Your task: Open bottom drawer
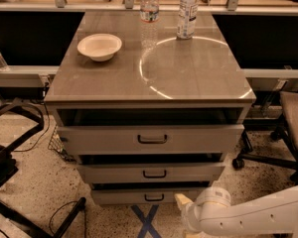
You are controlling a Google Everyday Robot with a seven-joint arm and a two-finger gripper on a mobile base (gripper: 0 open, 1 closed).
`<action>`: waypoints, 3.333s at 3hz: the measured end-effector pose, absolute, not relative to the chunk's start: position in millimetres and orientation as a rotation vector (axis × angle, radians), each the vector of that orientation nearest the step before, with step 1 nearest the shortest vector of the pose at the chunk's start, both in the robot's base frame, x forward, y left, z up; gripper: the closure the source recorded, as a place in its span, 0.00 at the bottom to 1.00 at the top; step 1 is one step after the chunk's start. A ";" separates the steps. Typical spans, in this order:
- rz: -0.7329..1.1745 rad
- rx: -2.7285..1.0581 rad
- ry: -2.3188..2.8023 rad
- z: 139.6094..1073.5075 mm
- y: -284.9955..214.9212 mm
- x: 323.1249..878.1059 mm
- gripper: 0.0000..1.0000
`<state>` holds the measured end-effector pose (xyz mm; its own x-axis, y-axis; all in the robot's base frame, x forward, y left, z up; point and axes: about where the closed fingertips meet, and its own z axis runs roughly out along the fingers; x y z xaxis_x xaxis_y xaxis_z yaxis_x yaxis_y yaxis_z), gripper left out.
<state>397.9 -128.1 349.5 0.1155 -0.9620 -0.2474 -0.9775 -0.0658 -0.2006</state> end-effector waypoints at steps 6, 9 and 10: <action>0.018 -2.221 1.960 182.7 -48.3 450.7 0.00; -0.020 -2.188 2.010 165.4 -52.6 459.3 0.00; -0.028 -2.188 2.029 158.6 -52.9 463.0 0.00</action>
Offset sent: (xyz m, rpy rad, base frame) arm 0.0564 0.0314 -0.1080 -0.0238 0.0030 -0.0254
